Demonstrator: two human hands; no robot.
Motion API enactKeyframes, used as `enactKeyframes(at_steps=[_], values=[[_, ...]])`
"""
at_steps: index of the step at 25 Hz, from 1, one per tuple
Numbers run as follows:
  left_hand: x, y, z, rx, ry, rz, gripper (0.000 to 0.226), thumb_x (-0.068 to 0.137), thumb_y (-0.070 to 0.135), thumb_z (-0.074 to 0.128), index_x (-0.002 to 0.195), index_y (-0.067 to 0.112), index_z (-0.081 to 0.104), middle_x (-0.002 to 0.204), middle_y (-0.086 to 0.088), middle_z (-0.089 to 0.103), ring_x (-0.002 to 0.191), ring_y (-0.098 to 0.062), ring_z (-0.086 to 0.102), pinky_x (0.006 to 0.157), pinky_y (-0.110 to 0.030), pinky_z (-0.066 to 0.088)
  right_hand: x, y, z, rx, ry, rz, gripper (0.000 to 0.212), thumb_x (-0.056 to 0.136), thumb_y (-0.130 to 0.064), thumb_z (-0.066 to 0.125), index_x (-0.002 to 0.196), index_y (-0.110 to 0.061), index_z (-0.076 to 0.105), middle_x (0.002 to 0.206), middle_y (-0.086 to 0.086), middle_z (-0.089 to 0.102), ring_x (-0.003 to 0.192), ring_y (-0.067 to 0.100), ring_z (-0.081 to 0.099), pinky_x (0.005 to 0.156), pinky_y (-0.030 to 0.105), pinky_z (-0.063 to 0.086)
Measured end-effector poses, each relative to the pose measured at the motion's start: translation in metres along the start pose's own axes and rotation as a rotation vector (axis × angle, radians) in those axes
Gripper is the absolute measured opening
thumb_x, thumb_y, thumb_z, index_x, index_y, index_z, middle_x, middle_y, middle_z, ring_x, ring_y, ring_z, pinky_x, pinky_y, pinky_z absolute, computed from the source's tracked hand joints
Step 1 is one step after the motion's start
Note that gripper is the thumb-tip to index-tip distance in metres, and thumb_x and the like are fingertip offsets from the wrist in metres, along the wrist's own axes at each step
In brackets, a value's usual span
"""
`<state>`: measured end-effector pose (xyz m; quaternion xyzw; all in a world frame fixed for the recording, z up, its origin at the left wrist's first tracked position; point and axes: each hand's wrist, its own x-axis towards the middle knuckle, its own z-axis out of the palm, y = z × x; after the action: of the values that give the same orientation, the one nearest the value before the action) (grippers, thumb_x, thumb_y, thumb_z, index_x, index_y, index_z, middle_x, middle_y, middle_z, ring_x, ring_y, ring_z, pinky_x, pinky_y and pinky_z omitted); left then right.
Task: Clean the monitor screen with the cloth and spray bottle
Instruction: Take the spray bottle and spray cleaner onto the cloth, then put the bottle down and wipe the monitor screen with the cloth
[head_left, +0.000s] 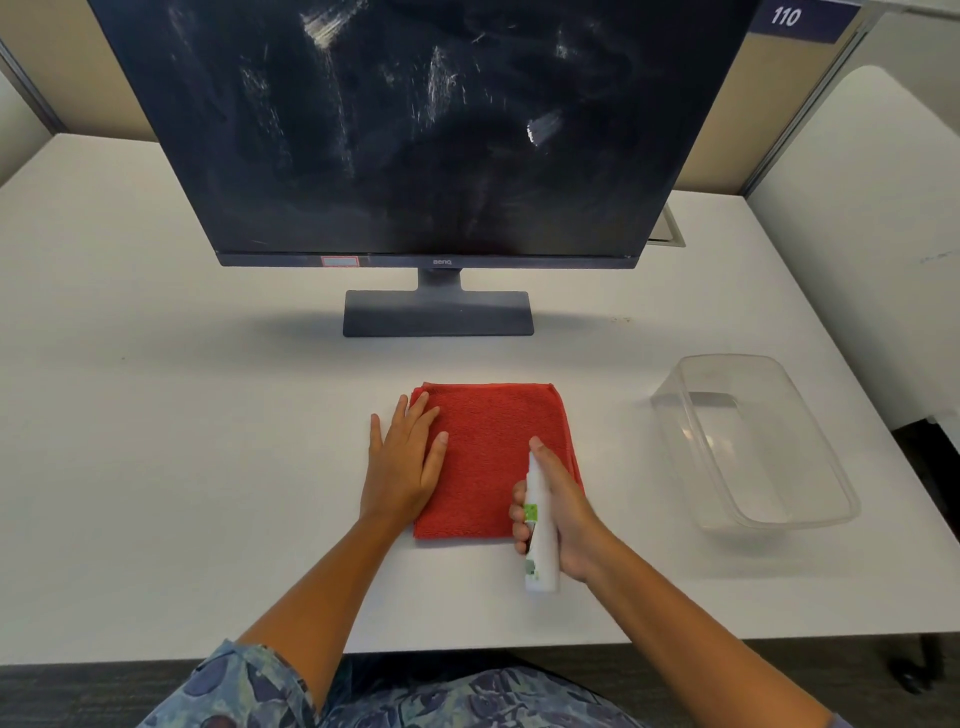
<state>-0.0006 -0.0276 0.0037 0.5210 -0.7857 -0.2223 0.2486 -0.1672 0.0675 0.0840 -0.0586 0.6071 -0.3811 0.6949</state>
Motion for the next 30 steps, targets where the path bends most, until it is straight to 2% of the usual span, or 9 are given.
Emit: enactKeyframes(at_steps=[4,8,12,16,20,23,25,27,30], values=[[0.0,0.0,0.0,-0.001,-0.002,0.0,0.063,0.091,0.053,0.016,0.135,0.017,0.043,0.152,-0.003,0.029,0.143,-0.019,0.013,0.115,-0.046,-0.003,-0.001,-0.028,-0.026,-0.001,0.127,-0.455,0.021,0.063,-0.023,0.057,0.078,-0.015,0.045,0.068,0.008,0.046,0.052,0.02,0.051,0.049,0.026,0.044],[0.0,0.0,0.0,-0.003,-0.005,0.003,0.063,0.091,0.053,0.016,0.135,0.017,0.043,0.152,-0.003,0.029,0.143,-0.019,0.013,0.115,-0.046,-0.003,0.006,-0.046,-0.064,-0.264,0.383,-0.758,0.046,0.069,-0.017,0.051,0.112,-0.019,0.035,0.098,0.008,0.046,0.088,0.021,0.053,0.076,0.029,0.046],[0.0,0.0,0.001,-0.009,-0.014,0.002,0.063,0.091,0.053,0.016,0.135,0.017,0.043,0.152,-0.003,0.028,0.143,-0.018,0.013,0.115,-0.045,-0.004,0.022,-0.042,-0.087,-0.413,0.495,-0.861,0.039,0.089,-0.005,0.055,0.115,-0.02,0.031,0.113,0.013,0.046,0.103,0.025,0.052,0.078,0.019,0.044],[0.0,0.0,0.0,-0.006,-0.019,0.002,0.062,0.091,0.053,0.017,0.132,0.017,0.047,0.151,-0.003,0.03,0.143,-0.019,0.013,0.115,-0.047,-0.003,0.035,-0.036,-0.095,-0.463,0.576,-0.947,0.042,0.083,-0.008,0.065,0.111,-0.018,0.036,0.113,0.017,0.051,0.108,0.031,0.056,0.085,0.029,0.048],[0.0,0.0,0.0,-0.002,-0.022,0.006,0.061,0.092,0.052,0.017,0.131,0.017,0.049,0.151,-0.003,0.03,0.143,-0.019,0.014,0.115,-0.048,-0.003,0.028,-0.038,-0.089,-0.55,0.655,-1.069,0.063,0.072,0.0,0.077,0.121,-0.01,0.039,0.113,0.019,0.052,0.101,0.024,0.053,0.084,0.015,0.045],[0.0,-0.001,-0.001,-0.01,-0.024,0.011,0.061,0.092,0.052,0.017,0.129,0.017,0.05,0.151,-0.003,0.031,0.143,-0.019,0.013,0.115,-0.049,-0.003,0.017,-0.042,-0.085,-0.7,0.785,-1.208,0.083,0.069,-0.007,0.081,0.136,-0.008,0.032,0.128,0.018,0.041,0.116,0.022,0.042,0.097,0.016,0.036],[0.0,0.0,-0.001,-0.03,-0.015,0.013,0.06,0.091,0.051,0.017,0.128,0.018,0.052,0.151,-0.003,0.032,0.143,-0.018,0.013,0.115,-0.049,-0.004,0.007,-0.042,-0.079,-0.858,0.891,-1.374,0.078,0.074,-0.018,0.077,0.136,-0.008,0.032,0.132,0.022,0.038,0.125,0.028,0.035,0.107,0.024,0.03],[-0.002,0.001,-0.002,-0.084,0.009,-0.008,0.057,0.092,0.051,0.019,0.124,0.021,0.056,0.149,0.001,0.033,0.142,-0.015,0.011,0.114,-0.049,-0.006,-0.002,-0.034,-0.068,-0.967,0.836,-1.535,0.065,0.077,-0.019,0.071,0.132,-0.008,0.038,0.126,0.021,0.042,0.125,0.032,0.035,0.111,0.028,0.026],[-0.016,0.001,-0.009,-0.087,-0.039,0.1,0.053,0.093,0.055,0.024,0.123,0.023,0.055,0.148,0.008,0.032,0.143,-0.013,0.006,0.113,-0.052,-0.009,-0.004,0.002,-0.051,-1.076,0.546,-1.558,0.055,0.078,-0.012,0.07,0.127,-0.012,0.045,0.118,0.015,0.049,0.119,0.026,0.041,0.108,0.034,0.033]])
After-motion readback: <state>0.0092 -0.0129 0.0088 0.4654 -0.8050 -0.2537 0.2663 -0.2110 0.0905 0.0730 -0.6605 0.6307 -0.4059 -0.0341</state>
